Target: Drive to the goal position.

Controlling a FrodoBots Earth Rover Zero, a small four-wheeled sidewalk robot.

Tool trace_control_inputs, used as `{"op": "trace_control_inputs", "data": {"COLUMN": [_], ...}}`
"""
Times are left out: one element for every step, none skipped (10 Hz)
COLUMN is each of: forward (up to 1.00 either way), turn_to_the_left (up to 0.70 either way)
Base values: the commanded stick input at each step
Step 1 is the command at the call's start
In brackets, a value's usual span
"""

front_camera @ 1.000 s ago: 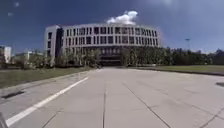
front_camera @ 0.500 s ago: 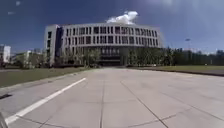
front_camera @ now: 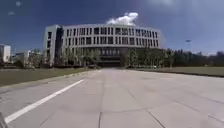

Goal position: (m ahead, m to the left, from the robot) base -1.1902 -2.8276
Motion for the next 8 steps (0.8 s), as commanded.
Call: {"op": "trace_control_inputs", "data": {"forward": [0.7,0.7,0.7,0.7,0.7,0.7,0.7,0.7], "turn_to_the_left": [0.01,0.01,0.01,0.01,0.01,0.01,0.01,0.01]}}
